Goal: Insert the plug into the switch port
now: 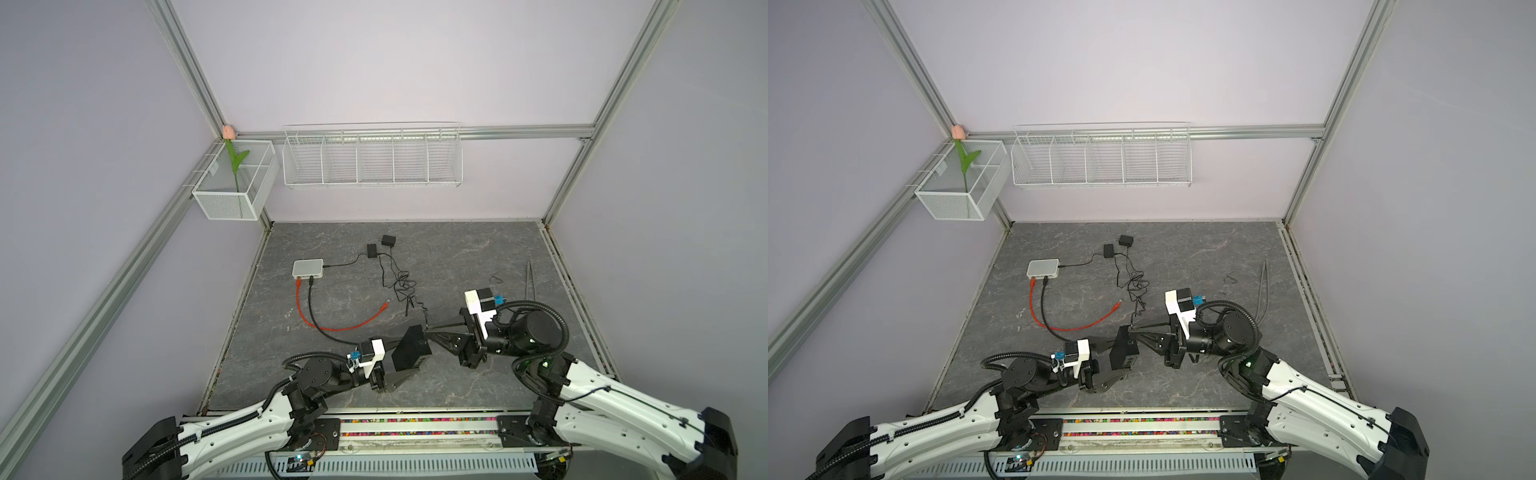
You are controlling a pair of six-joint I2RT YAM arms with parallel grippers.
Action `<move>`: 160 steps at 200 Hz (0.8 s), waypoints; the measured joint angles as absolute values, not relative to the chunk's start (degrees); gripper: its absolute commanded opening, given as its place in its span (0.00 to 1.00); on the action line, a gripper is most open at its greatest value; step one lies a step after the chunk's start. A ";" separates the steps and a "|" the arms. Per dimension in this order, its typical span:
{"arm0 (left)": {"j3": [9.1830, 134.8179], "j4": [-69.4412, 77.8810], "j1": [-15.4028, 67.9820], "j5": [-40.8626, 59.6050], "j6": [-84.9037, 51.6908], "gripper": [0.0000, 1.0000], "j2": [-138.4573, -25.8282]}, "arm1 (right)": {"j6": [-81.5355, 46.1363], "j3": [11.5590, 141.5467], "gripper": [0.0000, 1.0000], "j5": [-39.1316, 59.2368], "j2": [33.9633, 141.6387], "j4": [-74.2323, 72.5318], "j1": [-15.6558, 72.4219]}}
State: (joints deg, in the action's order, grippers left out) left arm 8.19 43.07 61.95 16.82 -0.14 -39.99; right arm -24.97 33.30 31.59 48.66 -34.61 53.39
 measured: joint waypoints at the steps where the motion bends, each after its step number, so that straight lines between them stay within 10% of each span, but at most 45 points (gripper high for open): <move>1: 8.19 43.07 61.95 16.82 -0.16 0.00 -39.97 | -24.97 33.30 0.06 31.62 48.66 -34.61 53.41; 160: 8.19 43.44 62.17 16.97 -0.62 0.00 -38.89 | -24.77 33.43 0.06 30.00 51.72 -37.28 55.00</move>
State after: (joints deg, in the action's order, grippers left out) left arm 8.19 43.44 62.17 16.97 -0.62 -38.89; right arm -24.77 33.43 30.00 51.72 -37.28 55.00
